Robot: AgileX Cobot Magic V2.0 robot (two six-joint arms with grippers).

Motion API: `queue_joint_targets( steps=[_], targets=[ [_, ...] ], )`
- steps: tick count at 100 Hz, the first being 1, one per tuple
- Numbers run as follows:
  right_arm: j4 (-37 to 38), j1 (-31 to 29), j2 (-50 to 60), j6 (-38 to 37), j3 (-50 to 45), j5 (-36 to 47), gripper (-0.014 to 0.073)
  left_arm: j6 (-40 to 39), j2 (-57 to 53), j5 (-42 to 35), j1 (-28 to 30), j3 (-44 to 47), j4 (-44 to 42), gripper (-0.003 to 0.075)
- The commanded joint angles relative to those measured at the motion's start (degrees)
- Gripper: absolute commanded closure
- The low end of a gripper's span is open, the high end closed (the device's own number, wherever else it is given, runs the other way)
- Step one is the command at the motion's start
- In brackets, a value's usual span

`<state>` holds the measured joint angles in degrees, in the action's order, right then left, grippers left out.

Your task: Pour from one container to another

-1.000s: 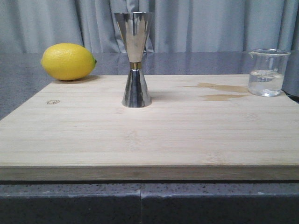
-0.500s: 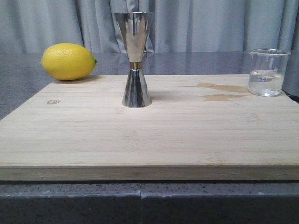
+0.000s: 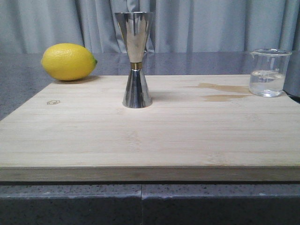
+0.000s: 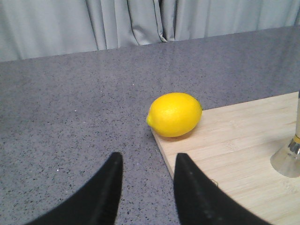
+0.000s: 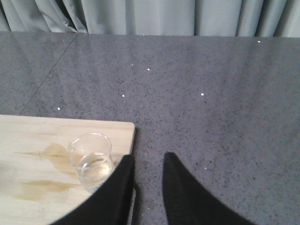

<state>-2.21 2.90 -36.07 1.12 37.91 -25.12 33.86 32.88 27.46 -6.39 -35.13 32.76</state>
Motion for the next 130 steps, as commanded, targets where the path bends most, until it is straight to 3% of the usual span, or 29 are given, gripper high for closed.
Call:
queue_joint_targets(
  steps=[1, 13, 24, 32, 50, 59, 70, 83, 107, 130],
  targets=[
    [0.7, -0.32, -0.46, 0.45, 2.14, 6.38, 0.0312, 0.42, 1.0, -4.65, 0.05, -2.05, 3.23, 0.0339],
    [0.7, -0.32, -0.46, 0.45, 2.14, 8.38, 0.0151, 0.42, 2.25, -5.37, 0.05, -2.05, 6.64, 0.0222],
    [0.7, -0.32, -0.58, 0.45, 2.14, 9.13, 0.0134, 2.92, 4.71, -5.37, 0.05, -2.05, 7.2, 0.0206],
    [0.7, -0.32, -1.07, 0.45, 2.14, 9.45, 0.0134, 9.88, 6.94, -5.64, 0.05, -1.79, 12.4, 0.0206],
    [0.7, -0.32, -3.23, 0.45, 2.03, 9.32, 0.0134, 40.78, 12.03, -5.65, 0.05, 1.36, 42.92, 0.0206],
    [0.7, -0.32, -4.42, 0.45, 2.03, 9.32, 0.0134, 58.94, 14.4, -1.87, 0.05, 3.49, 58.81, 0.0206],
    [0.7, -0.32, -5.42, 0.45, 2.03, 9.32, 0.0134, 73.18, 18.24, 4.77, 0.05, 5.96, 69.46, 0.0206],
    [0.7, -0.32, -6.16, 0.45, 2.03, 9.32, 0.0134, 80.17, 24.0, 11.9, 0.05, 6.69, 73.35, 0.0206],
    [0.81, -0.32, -6.16, 1.29, 2.03, 8.8, 0.0135, 87.41, 36.44, 28.86, 0.05, 6.22, 73.34, 0.0206],
    [0.81, -0.32, -6.16, 1.29, 2.03, 8.2, 0.0135, 94.48, 47.24, 39.81, 0.05, 2.2, 73.34, 0.0206]
  ],
)
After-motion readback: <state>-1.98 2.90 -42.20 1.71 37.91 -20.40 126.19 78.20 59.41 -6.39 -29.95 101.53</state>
